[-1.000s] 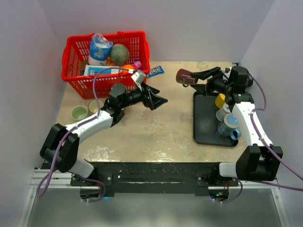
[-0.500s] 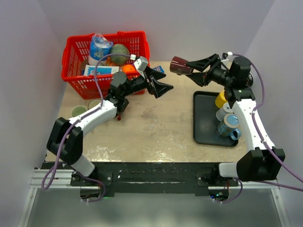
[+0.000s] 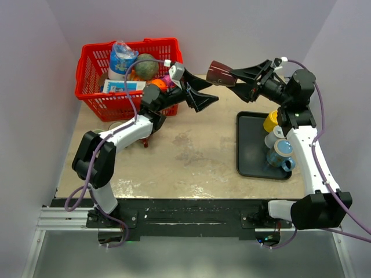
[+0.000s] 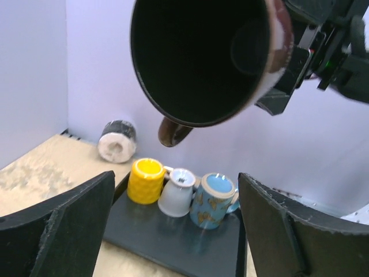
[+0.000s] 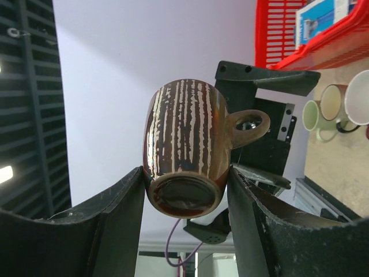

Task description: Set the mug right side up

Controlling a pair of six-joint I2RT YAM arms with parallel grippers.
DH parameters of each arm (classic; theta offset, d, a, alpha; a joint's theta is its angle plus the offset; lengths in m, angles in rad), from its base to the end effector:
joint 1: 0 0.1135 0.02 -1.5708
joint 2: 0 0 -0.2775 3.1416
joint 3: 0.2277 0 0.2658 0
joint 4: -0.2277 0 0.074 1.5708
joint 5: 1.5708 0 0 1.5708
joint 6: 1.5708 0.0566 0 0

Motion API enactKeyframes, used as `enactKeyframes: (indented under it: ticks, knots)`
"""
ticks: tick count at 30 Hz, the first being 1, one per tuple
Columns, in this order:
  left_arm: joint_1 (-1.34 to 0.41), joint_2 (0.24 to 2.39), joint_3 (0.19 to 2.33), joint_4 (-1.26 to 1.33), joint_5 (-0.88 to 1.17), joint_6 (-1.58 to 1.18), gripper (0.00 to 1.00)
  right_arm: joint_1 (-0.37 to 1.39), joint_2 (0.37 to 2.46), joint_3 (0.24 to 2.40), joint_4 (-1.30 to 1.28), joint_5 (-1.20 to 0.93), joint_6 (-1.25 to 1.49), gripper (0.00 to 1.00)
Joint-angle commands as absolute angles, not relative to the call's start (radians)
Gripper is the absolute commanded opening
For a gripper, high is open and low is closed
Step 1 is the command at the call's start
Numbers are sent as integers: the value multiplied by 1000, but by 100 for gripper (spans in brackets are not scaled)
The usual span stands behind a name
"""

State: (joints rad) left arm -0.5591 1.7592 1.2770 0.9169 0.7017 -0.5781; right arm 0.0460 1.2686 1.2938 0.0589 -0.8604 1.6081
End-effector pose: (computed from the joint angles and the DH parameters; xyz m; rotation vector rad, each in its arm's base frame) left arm 0.3498 -0.2620 0.3685 0.6695 1.1935 -1.3676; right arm 0.3030 0.0569 0.4542 0.5868 1.7822 1.8655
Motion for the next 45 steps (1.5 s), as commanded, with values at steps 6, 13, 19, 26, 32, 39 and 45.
enactKeyframes:
  ticks: [6,13,19,26,32,39,45]
  knots:
    - [-558,1793,1426,1172,776,-759,85,54,1204,1287,255,-913,1723,0]
    - [-561,1847,1499,1302,885,-916,74,63,1216,1278,308,-922,1764,0]
    - [-561,1873,1513,1310,902,-968,67,74,1226,1298,311,-922,1766,0]
    - [-563,1875,1509,1311,858,-986,56,83,1223,1273,313,-919,1766,0]
    - [-561,1873,1505,1330,801,-1020,40,84,1212,1241,327,-917,1776,0]
    - [-563,1864,1491,1335,775,-1042,20,84,1206,1223,325,-919,1776,0]
    - [-563,1844,1468,1302,755,-1031,0,83,1204,1200,276,-916,1747,0]
